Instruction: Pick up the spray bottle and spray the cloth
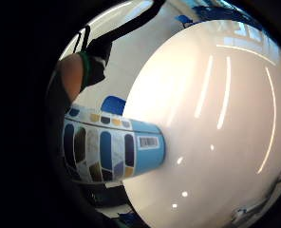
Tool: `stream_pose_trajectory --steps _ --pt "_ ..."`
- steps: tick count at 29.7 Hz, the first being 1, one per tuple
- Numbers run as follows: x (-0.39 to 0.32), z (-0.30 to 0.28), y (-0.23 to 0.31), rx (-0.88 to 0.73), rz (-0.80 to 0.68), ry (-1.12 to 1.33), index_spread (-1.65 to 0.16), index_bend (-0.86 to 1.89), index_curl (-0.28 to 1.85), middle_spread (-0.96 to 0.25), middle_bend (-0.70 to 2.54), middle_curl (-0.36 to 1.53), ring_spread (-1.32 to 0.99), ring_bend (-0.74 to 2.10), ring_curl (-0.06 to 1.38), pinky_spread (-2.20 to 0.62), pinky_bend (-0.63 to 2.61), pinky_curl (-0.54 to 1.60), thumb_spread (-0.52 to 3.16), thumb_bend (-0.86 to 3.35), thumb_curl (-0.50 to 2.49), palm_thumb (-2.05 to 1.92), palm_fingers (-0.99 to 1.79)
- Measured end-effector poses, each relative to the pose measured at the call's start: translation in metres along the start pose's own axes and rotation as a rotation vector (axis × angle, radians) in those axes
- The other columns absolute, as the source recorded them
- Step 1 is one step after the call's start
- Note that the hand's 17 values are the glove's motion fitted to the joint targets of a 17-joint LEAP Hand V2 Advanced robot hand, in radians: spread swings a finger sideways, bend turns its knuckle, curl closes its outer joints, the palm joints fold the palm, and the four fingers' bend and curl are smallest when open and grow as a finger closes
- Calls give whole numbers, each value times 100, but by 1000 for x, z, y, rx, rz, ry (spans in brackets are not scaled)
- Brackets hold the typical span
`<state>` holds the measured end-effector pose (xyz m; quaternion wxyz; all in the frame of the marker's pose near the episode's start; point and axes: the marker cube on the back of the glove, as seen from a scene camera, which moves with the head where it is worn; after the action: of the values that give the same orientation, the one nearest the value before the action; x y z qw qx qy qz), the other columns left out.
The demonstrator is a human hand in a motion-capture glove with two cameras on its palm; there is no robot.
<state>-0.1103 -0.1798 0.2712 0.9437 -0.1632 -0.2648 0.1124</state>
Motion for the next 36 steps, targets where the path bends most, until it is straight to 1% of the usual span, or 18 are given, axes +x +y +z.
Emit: stream_pose_trajectory --steps 4,6,8,14,20,24,31,36 --pt "17 5 4 -49 66 22 -30 24 52 -15 35 46 -16 34 43 3 12 32 84 -8 59 66 96" --pt "26 5 5 -69 86 43 -31 14 50 -13 29 44 -14 33 43 8 16 32 85 -9 56 59 78" --pt "31 3 7 -86 98 55 -32 13 49 -12 26 43 -13 33 43 11 19 33 87 -8 53 55 71" --pt "26 -8 15 -141 81 30 -34 10 41 -9 17 40 -10 28 40 15 24 34 89 -5 48 50 58" --pt "10 -26 42 -174 79 46 -36 11 36 -7 15 37 -7 27 38 15 28 35 90 -4 44 48 43" --pt "-14 -44 63 -248 29 32 -37 12 34 -6 17 35 -5 25 37 16 29 36 92 -4 42 48 37" --pt "-57 -66 102 -402 -80 -7 -39 16 33 -4 17 33 -2 24 35 17 30 35 95 -4 39 45 38" --pt "-71 -78 142 -484 -167 23 -39 17 32 -3 18 33 0 23 34 18 28 35 96 -3 37 44 38"
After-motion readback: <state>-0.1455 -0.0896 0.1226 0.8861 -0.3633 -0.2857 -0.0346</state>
